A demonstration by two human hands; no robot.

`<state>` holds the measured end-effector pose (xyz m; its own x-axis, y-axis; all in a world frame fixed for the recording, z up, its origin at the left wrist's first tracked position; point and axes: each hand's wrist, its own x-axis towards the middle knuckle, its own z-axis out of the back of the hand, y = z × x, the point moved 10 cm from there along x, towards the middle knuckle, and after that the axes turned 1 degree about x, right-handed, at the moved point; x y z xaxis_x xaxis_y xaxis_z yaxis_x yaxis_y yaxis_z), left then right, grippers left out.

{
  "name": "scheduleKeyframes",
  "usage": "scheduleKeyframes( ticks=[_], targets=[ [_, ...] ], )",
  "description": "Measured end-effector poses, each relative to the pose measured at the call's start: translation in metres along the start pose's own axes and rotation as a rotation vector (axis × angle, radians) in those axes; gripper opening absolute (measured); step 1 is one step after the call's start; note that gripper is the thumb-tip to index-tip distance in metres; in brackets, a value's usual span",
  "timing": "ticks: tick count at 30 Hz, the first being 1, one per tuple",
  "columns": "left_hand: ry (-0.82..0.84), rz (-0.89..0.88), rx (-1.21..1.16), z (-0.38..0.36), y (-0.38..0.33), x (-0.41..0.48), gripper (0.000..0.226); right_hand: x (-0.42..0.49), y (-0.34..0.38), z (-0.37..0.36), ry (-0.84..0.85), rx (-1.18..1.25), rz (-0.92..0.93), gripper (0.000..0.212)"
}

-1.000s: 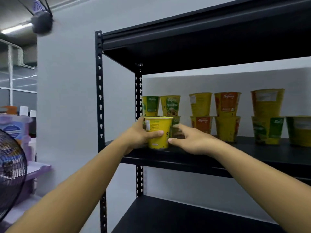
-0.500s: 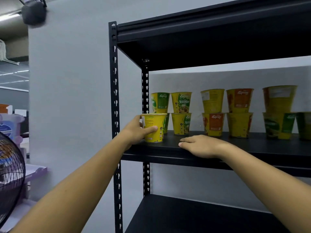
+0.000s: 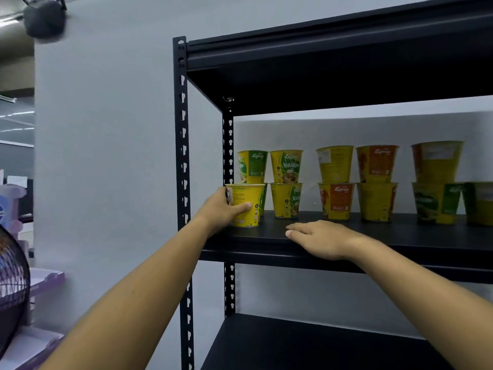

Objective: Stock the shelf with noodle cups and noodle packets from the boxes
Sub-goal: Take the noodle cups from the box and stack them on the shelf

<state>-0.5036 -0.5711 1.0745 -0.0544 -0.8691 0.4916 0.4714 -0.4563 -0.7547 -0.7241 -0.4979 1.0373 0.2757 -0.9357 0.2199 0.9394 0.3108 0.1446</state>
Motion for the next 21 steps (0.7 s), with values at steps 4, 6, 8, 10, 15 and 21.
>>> scheduleKeyframes(
  ticks=[4, 6, 8, 10, 15, 21],
  targets=[
    [-0.034, 0.007, 0.043, -0.003, 0.002, 0.007, 0.059, 0.000, 0.000, 0.000, -0.001, -0.013, 0.002, 0.055],
    [-0.052, 0.014, 0.079, -0.004, 0.003, 0.011, 0.062, 0.000, 0.000, 0.000, -0.003, -0.017, 0.002, 0.055],
    [-0.060, 0.019, 0.107, -0.004, 0.004, 0.014, 0.062, 0.001, -0.001, -0.001, -0.003, -0.022, 0.003, 0.056],
    [-0.058, 0.018, 0.134, -0.004, 0.002, 0.016, 0.061, 0.002, -0.003, -0.001, -0.007, -0.028, 0.000, 0.056],
    [-0.051, 0.019, 0.210, -0.003, -0.001, 0.016, 0.056, 0.001, -0.003, -0.002, -0.021, -0.035, 0.011, 0.056],
    [-0.064, 0.047, 0.557, -0.001, -0.022, -0.004, 0.050, 0.000, -0.003, 0.001, -0.047, -0.029, 0.032, 0.055]
  ],
)
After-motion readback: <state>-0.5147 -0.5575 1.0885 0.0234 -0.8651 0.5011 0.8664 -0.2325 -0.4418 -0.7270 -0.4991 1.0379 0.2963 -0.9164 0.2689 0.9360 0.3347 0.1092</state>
